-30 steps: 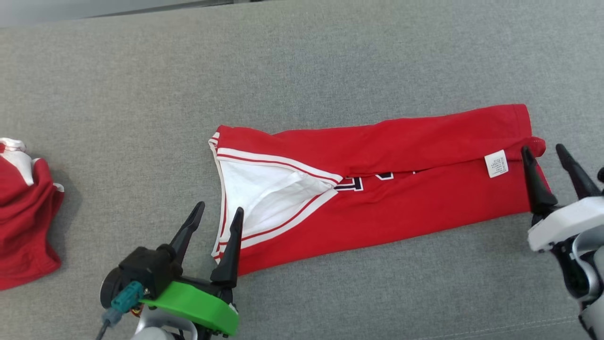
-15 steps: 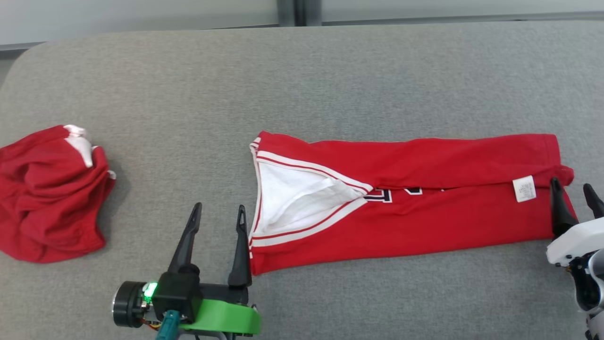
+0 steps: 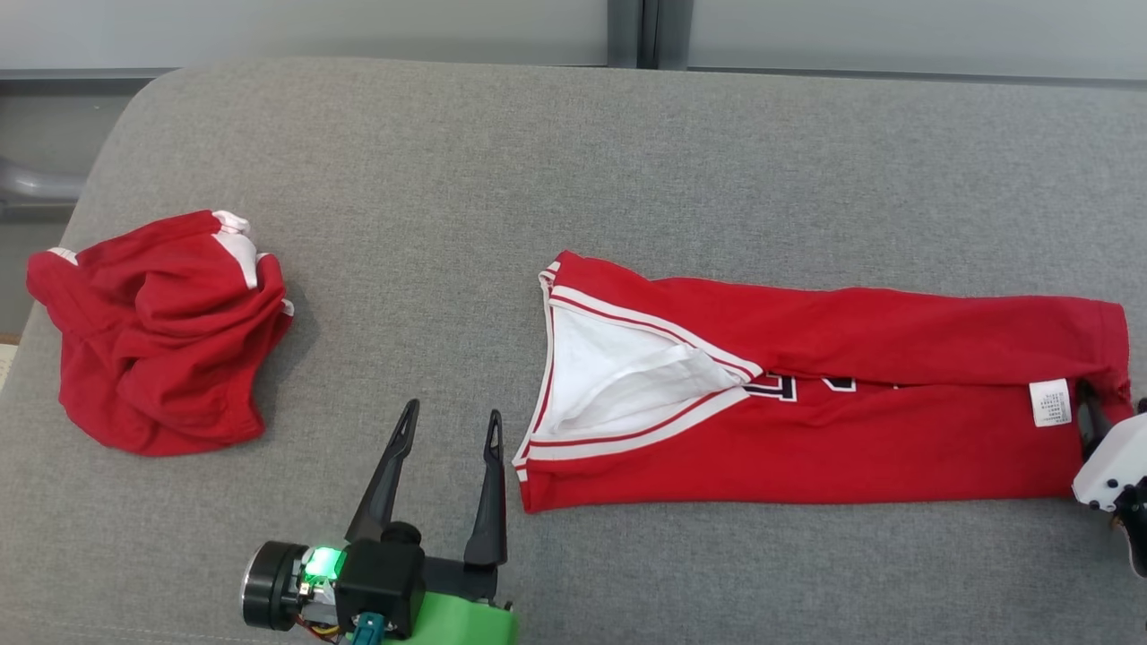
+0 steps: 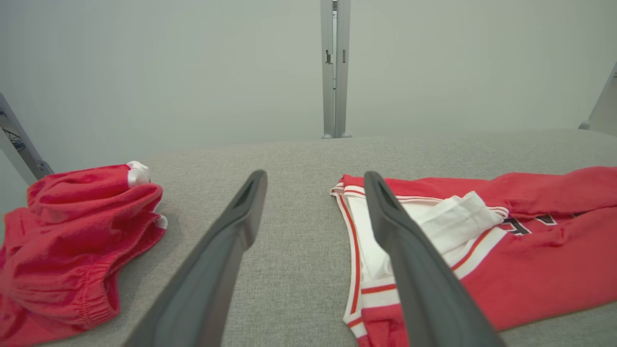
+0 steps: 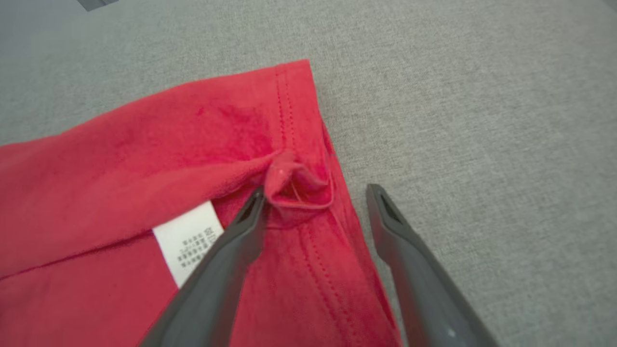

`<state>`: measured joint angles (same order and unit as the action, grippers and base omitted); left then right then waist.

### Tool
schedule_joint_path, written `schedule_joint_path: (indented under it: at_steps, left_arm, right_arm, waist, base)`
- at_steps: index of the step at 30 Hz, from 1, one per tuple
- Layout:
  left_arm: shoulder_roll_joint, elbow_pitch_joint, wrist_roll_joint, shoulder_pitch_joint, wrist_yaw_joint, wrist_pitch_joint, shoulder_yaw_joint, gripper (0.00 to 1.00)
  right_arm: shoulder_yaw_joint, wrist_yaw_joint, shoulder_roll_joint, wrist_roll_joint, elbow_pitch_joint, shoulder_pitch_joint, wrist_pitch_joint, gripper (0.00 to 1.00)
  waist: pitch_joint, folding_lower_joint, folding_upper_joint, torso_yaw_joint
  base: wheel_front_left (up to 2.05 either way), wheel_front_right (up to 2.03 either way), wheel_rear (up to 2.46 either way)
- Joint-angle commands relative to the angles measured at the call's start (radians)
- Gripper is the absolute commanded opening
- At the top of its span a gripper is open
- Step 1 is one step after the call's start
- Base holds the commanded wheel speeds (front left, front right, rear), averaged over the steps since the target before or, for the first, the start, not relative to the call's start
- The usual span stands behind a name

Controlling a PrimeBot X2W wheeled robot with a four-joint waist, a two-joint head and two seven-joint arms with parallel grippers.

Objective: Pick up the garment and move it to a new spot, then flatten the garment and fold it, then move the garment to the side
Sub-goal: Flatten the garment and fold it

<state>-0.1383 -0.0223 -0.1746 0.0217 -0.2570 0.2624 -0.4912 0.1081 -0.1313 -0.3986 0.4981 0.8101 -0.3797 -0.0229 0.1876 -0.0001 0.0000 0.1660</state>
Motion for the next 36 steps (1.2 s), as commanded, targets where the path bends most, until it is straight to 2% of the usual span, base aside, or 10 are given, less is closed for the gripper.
schedule_joint_path:
  at_steps: [1,7,8,10,11,12,13,18,31,36]
  left_arm:
    - [0.005,0.003,0.013,-0.014,0.007,0.003,0.006,1.0]
    - [0.023,-0.001,0.047,-0.019,0.03,0.003,0.027,1.0]
    - [0.025,-0.002,0.052,-0.018,0.036,0.003,0.03,1.0]
    - [0.029,-0.001,0.061,-0.019,0.044,0.003,0.034,1.0]
    - [0.031,-0.001,0.066,-0.02,0.047,0.003,0.036,1.0]
    - [0.032,0.002,0.07,-0.021,0.051,0.003,0.037,1.0]
    - [0.034,0.003,0.075,-0.02,0.054,0.003,0.04,1.0]
    - [0.041,-0.002,0.093,-0.023,0.064,0.003,0.049,1.0]
    - [0.039,0.003,0.126,0.0,0.087,0.003,0.07,1.0]
    - [0.041,0.006,0.132,0.003,0.09,0.003,0.075,1.0]
  right_arm:
    - [-0.001,0.001,0.001,0.001,0.013,-0.009,-0.009,1.0]
    - [-0.016,0.002,0.0,0.018,0.058,-0.023,-0.033,1.0]
    - [-0.017,0.002,-0.002,0.023,0.065,-0.026,-0.032,0.89]
    - [-0.024,0.002,-0.003,0.029,0.076,-0.03,-0.039,0.53]
    - [-0.029,0.002,-0.003,0.032,0.079,-0.033,-0.039,0.33]
    - [-0.035,0.002,-0.003,0.037,0.082,-0.035,-0.038,0.04]
    - [-0.043,0.002,-0.004,0.041,0.081,-0.036,-0.037,0.0]
    - [-0.064,0.003,-0.038,0.071,0.056,-0.034,-0.006,0.0]
    - [-0.123,0.002,-0.285,0.064,-0.07,-0.084,-0.013,0.0]
    - [-0.121,0.002,-0.304,0.04,-0.186,-0.101,-0.065,0.0]
  waist:
    - [0.004,0.0001,0.0,0.002]
    - [0.022,0.0001,0.0,-0.003]
    - [0.025,0.0001,0.0,-0.004]
    - [0.03,0.0001,0.0,-0.007]
    - [0.033,0.0001,0.0,-0.008]
    - [0.034,0.0001,0.0,-0.009]
    - [0.037,0.0001,0.0,-0.01]
    - [0.051,0.0001,0.0,-0.022]
    - [0.083,0.0001,0.0,-0.105]
    - [0.082,0.0001,0.0,-0.129]
  base:
    - [0.0,0.0,0.0]
    - [0.0,0.0,0.0]
    - [0.0,0.0,0.0]
    - [0.0,0.0,0.0]
    - [0.0,0.0,0.0]
    - [0.0,0.0,0.0]
    - [0.0,0.0,0.0]
    - [0.0,0.0,0.0]
    - [0.0,0.0,0.0]
    - [0.0,0.0,0.0]
